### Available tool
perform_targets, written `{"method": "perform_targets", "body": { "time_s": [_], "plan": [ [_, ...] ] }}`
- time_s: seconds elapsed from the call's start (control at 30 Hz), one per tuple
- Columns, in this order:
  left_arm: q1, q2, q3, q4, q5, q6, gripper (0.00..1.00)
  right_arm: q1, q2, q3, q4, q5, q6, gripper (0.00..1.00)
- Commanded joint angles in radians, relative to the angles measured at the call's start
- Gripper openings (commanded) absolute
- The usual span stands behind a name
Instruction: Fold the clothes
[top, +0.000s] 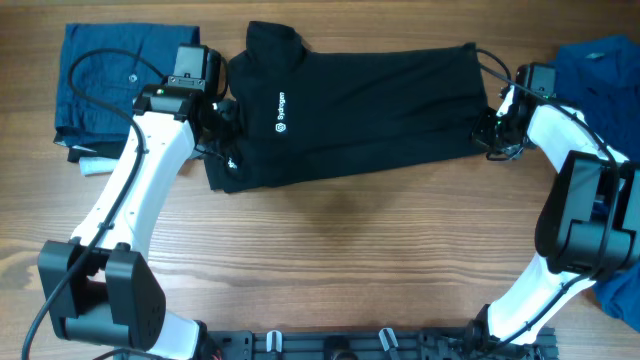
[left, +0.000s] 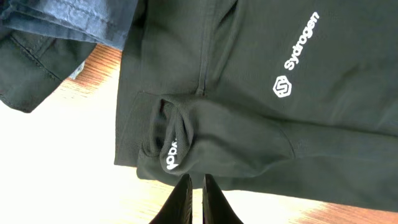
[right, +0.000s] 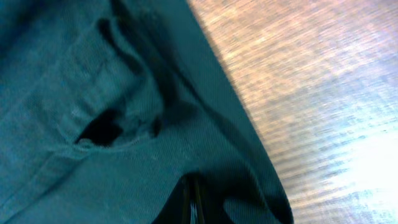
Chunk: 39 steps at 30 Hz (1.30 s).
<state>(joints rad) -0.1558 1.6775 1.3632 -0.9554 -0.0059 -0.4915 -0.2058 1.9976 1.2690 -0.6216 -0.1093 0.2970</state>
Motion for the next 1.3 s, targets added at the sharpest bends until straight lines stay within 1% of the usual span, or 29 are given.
{"method": "perform_targets", "body": {
  "time_s": [0.0,0.13,0.23,0.3,0.4,0.47,0.57,0.7,0.77,0.8,0.83,0.87,0.93,0.97,1.03,1.07,1.1,1.17,1.2,1.23,1.27],
  "plan": [
    [0.006,0.018,-0.010,-0.032,0.007,0.005,0.07,-0.030,0.084,-0.053,-0.163,0.238,0.164,0.04],
    [0.006,0.021,-0.051,-0.023,-0.007,0.005,0.08,-0.078,0.084,-0.053,-0.283,0.267,0.227,0.04],
    [0.006,0.021,-0.100,0.006,-0.007,0.005,0.09,-0.087,0.084,-0.053,-0.338,0.267,0.238,0.04],
    [0.006,0.021,-0.130,0.020,-0.007,0.005,0.09,-0.087,0.084,-0.053,-0.385,0.268,0.274,0.04],
    [0.010,0.021,-0.150,0.026,-0.024,0.005,0.08,-0.087,0.076,-0.053,-0.417,0.270,0.283,0.04],
    [0.025,0.021,-0.150,0.032,-0.029,0.004,0.07,-0.087,0.041,-0.053,-0.438,0.271,0.283,0.04],
    [0.063,0.021,-0.150,0.047,-0.028,-0.016,0.07,-0.087,-0.074,-0.051,-0.439,0.266,0.279,0.04],
    [0.107,0.020,-0.150,0.128,0.100,-0.022,0.04,-0.044,-0.274,-0.023,-0.438,0.179,0.198,0.04],
    [0.109,0.014,-0.148,0.182,0.142,-0.022,0.04,0.026,-0.343,0.017,-0.434,0.126,0.099,0.04],
    [0.109,0.013,-0.148,0.209,0.148,-0.022,0.05,0.069,-0.359,0.045,-0.434,0.096,0.025,0.04],
    [0.109,0.012,-0.148,0.240,0.147,-0.022,0.09,0.128,-0.367,0.076,-0.434,0.077,-0.071,0.04],
    [0.113,0.012,-0.148,0.267,0.146,-0.022,0.10,0.195,-0.367,0.098,-0.431,0.072,-0.117,0.04],
    [0.127,0.012,-0.148,0.325,0.144,-0.042,0.09,0.328,-0.367,0.101,-0.369,0.060,-0.216,0.04],
    [0.140,0.012,-0.148,0.352,0.143,-0.068,0.05,0.374,-0.367,0.101,-0.341,0.058,-0.240,0.04],
    [0.177,0.012,-0.148,0.396,0.144,-0.122,0.04,0.489,-0.367,0.101,-0.247,0.050,-0.304,0.06],
    [0.196,0.012,-0.148,0.413,0.150,-0.147,0.04,0.532,-0.367,0.101,-0.208,0.033,-0.324,0.19],
    [0.207,0.012,-0.148,0.425,0.165,-0.146,0.04,0.568,-0.367,0.101,-0.171,0.028,-0.320,0.23],
    [0.215,0.012,-0.148,0.429,0.174,-0.145,0.05,0.623,-0.367,0.101,-0.124,-0.027,-0.323,0.23],
    [0.215,0.012,-0.148,0.429,0.174,-0.145,0.08,0.642,-0.367,0.099,-0.108,-0.063,-0.340,0.21],
    [0.215,0.012,-0.148,0.429,0.174,-0.145,0.10,0.665,-0.360,0.097,-0.100,-0.119,-0.447,0.17],
    [0.213,0.012,-0.148,0.428,0.174,-0.145,0.14,0.680,-0.351,0.097,-0.105,-0.132,-0.514,0.17]
  ]
}}
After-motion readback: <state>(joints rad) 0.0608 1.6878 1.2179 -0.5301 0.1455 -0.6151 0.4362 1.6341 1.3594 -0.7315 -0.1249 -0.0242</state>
